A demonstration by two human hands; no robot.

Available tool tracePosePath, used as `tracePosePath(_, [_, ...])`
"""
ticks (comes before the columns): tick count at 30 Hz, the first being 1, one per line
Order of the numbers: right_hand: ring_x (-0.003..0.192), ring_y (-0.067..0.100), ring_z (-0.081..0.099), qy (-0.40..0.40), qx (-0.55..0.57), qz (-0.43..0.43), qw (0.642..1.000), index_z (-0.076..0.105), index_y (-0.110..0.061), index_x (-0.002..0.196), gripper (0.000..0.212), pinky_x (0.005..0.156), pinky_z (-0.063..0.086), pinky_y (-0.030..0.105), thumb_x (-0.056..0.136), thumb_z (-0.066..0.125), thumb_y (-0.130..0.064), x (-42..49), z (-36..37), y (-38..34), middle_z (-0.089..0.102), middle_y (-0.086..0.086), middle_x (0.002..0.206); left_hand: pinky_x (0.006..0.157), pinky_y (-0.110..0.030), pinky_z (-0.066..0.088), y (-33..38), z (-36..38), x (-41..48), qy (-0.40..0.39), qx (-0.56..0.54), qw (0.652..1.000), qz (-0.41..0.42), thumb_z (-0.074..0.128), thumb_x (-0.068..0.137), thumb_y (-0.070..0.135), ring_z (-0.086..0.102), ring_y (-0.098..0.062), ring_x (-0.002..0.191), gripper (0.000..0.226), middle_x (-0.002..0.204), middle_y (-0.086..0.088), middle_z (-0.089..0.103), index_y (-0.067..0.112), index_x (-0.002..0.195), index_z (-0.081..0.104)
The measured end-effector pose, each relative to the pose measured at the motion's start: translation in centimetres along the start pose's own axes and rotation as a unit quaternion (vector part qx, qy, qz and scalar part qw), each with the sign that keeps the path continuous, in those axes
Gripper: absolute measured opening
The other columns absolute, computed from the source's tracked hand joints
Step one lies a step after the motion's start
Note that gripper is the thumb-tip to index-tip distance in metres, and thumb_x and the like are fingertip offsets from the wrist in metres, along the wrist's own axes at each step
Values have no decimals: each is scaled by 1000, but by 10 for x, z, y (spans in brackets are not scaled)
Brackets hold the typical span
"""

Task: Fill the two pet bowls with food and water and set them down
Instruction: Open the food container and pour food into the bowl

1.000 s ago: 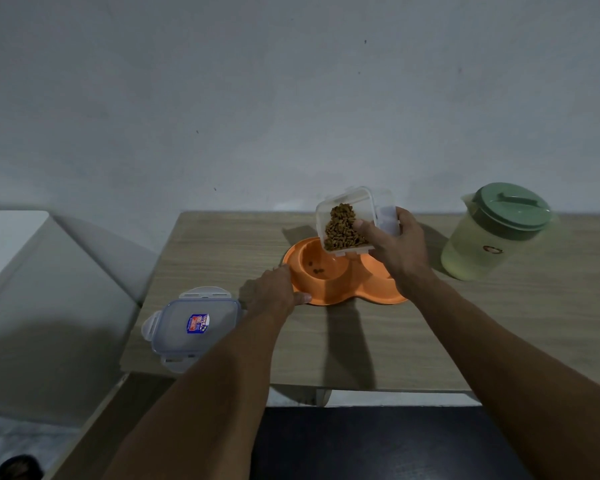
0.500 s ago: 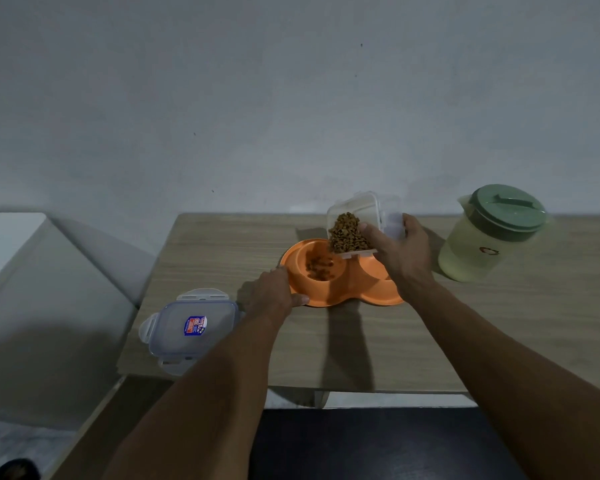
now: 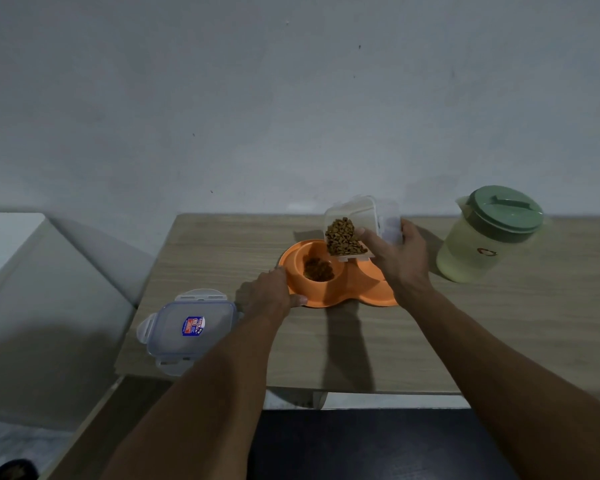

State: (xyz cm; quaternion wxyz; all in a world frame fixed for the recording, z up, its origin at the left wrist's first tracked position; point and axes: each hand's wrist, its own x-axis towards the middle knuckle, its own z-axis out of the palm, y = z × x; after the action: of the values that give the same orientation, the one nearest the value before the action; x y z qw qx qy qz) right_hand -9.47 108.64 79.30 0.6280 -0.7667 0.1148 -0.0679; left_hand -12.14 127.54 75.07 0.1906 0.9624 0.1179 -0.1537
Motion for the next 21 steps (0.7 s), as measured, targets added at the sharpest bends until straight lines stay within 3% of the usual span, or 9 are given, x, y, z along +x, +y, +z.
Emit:
tracePosePath(3, [96, 18, 70, -5, 9, -3, 1000, 64, -28, 103, 55, 84, 58, 50, 59, 86, -53, 0, -2, -1, 72, -4, 101, 76, -30, 34, -1, 1, 0, -2, -2, 1000, 0, 72, 82, 46, 56, -27, 119, 63, 129, -10, 59, 15, 132, 48])
tracePosePath(7, [80, 10, 66, -19, 42, 14, 999, 59, -30, 90, 27, 89, 56, 52, 76, 82, -28, -1, -5, -5, 68, -6, 89, 76, -29, 33, 0, 0, 0, 3, -2, 1000, -3, 72, 82, 46, 57, -27, 119, 63, 128, -9, 60, 15, 132, 49])
tracePosePath(9, [84, 12, 67, -9, 23, -3, 1000, 61, -27, 96, 31, 88, 56, 51, 74, 83, -33, -1, -3, -3, 68, -6, 92, 76, -29, 34, 0, 0, 0, 5, -2, 1000, -1, 71, 83, 45, 57, -27, 118, 61, 127, -9, 60, 15, 131, 50])
tracePosePath(11, [93, 16, 69, -11, -9, -27, 1000, 63, -23, 106, 52, 85, 58, 49, 65, 84, -48, -2, -2, -3, 70, -7, 98, 75, -30, 34, 0, 1, 0, 3, -7, 1000, -2, 72, 83, 45, 57, -27, 117, 60, 127, -9, 61, 15, 130, 50])
tracePosePath(13, [95, 17, 69, -15, -5, -17, 1000, 64, -23, 109, 59, 84, 58, 49, 61, 84, -52, -1, -2, 0, 71, -7, 99, 75, -30, 35, -1, 2, 1, 1, -7, 1000, -2, 72, 82, 46, 57, -27, 117, 62, 127, -10, 60, 16, 131, 50])
tracePosePath(19, [86, 12, 68, -19, 45, 11, 999, 60, -28, 97, 36, 87, 58, 48, 72, 84, -34, 3, -1, -2, 69, -7, 93, 76, -29, 34, -3, 3, 3, 5, -6, 1000, 2, 73, 80, 47, 58, -27, 117, 63, 126, -9, 61, 17, 131, 50])
tracePosePath(21, [88, 12, 67, -10, 35, 16, 999, 60, -27, 99, 39, 89, 57, 48, 70, 84, -39, 1, -1, -4, 68, -7, 95, 75, -29, 35, -3, 4, 3, 9, -6, 1000, 5, 73, 80, 46, 59, -26, 115, 61, 125, -8, 62, 17, 129, 51])
